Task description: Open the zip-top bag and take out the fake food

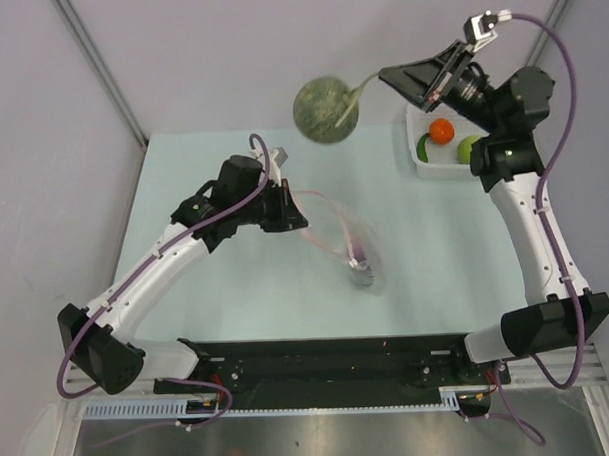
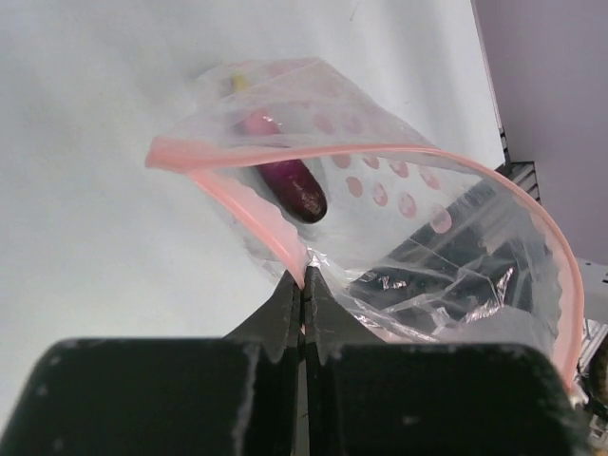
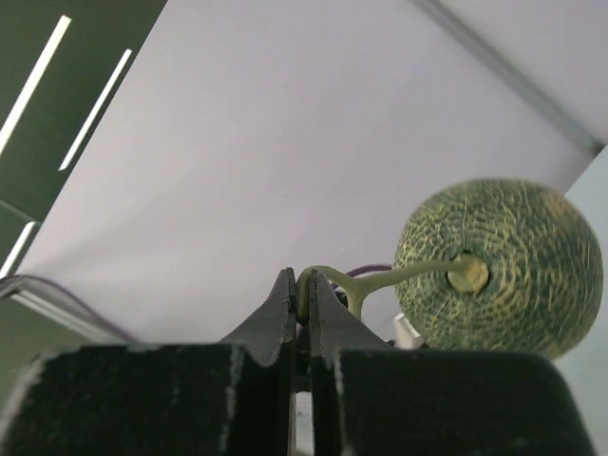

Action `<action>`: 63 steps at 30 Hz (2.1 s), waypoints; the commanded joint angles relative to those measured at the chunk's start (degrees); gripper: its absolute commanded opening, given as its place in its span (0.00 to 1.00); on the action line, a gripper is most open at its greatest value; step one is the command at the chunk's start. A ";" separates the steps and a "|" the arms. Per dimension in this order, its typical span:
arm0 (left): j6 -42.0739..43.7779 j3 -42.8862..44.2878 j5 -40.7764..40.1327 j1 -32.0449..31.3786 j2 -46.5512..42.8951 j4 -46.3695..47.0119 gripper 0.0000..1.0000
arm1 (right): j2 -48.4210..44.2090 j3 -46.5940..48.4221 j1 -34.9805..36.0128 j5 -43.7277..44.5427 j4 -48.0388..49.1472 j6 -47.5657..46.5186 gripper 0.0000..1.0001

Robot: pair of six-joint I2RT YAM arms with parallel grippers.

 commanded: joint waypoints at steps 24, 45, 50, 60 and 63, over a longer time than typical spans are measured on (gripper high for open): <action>11.36 12.44 -0.10 0.11 4.10 -7.69 0.00 | 31.44 12.55 -27.53 3.47 -6.03 -20.42 0.00; 8.37 14.11 3.68 0.11 4.80 -7.08 0.00 | 39.61 17.89 -29.65 11.39 -38.16 -42.12 0.43; 7.75 15.51 2.89 0.11 5.86 -7.78 0.00 | 34.19 21.42 -28.42 19.18 -52.40 -46.95 0.62; 8.46 18.59 -0.54 0.11 4.63 -11.56 0.00 | 14.33 15.62 -19.83 27.04 -66.41 -54.78 0.70; 8.72 18.15 -0.36 0.11 4.71 -12.52 0.00 | 10.10 15.62 -11.24 26.42 -68.79 -56.45 0.69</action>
